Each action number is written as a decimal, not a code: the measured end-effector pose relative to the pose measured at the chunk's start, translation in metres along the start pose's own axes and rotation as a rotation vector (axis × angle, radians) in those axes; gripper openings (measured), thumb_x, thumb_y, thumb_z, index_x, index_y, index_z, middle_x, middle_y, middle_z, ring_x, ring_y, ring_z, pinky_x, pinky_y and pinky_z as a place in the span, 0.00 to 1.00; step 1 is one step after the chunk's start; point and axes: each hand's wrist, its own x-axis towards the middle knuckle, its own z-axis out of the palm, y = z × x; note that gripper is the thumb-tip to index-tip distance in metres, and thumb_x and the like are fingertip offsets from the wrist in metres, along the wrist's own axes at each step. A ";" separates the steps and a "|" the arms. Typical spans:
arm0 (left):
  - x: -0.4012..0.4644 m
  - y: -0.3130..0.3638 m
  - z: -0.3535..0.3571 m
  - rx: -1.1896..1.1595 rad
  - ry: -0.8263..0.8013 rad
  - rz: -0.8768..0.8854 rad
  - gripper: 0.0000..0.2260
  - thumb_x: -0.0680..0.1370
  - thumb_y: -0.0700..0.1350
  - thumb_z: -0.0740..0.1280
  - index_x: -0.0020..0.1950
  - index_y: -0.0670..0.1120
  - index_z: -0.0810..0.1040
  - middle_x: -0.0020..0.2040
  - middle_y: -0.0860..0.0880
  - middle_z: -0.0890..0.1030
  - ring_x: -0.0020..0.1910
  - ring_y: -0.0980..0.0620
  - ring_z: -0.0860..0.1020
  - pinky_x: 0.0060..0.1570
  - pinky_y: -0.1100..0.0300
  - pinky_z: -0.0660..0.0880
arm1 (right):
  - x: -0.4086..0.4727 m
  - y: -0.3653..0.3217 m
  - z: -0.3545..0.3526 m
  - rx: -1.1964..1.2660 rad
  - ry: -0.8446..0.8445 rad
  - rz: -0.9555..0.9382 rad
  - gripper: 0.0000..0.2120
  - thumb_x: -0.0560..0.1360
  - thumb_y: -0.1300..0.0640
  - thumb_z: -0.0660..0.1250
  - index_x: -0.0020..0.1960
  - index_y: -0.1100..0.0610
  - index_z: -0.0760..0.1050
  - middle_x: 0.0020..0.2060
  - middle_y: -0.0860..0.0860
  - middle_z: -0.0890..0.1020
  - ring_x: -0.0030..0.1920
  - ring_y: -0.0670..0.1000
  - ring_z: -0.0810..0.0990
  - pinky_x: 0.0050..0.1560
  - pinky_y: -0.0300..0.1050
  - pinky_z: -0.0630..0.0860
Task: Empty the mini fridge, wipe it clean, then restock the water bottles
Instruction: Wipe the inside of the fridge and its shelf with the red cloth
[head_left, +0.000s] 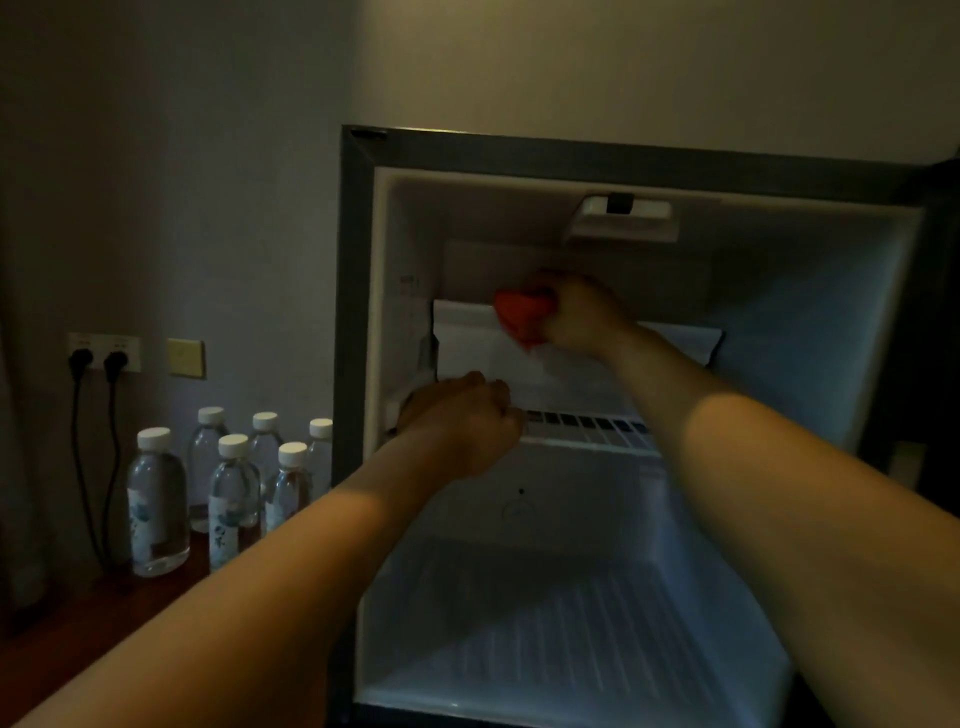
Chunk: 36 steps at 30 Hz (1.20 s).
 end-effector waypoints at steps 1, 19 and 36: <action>-0.001 0.000 -0.001 -0.017 -0.003 -0.006 0.18 0.82 0.56 0.49 0.64 0.52 0.72 0.60 0.47 0.73 0.56 0.44 0.73 0.55 0.52 0.71 | -0.002 0.009 -0.005 0.011 0.009 0.040 0.23 0.72 0.42 0.70 0.63 0.49 0.76 0.61 0.54 0.79 0.60 0.58 0.77 0.62 0.54 0.74; -0.003 0.002 0.002 0.018 0.026 0.018 0.19 0.83 0.57 0.49 0.64 0.52 0.74 0.60 0.47 0.73 0.55 0.44 0.74 0.49 0.52 0.68 | 0.013 -0.001 0.009 -0.125 0.038 0.044 0.23 0.73 0.41 0.68 0.66 0.46 0.73 0.62 0.53 0.78 0.60 0.59 0.77 0.61 0.56 0.75; -0.006 0.002 -0.001 0.009 0.001 0.001 0.20 0.83 0.58 0.49 0.66 0.54 0.74 0.63 0.48 0.73 0.60 0.44 0.73 0.51 0.54 0.67 | -0.018 0.059 -0.026 0.059 0.090 0.299 0.24 0.72 0.59 0.72 0.67 0.51 0.73 0.67 0.55 0.74 0.67 0.60 0.72 0.68 0.56 0.69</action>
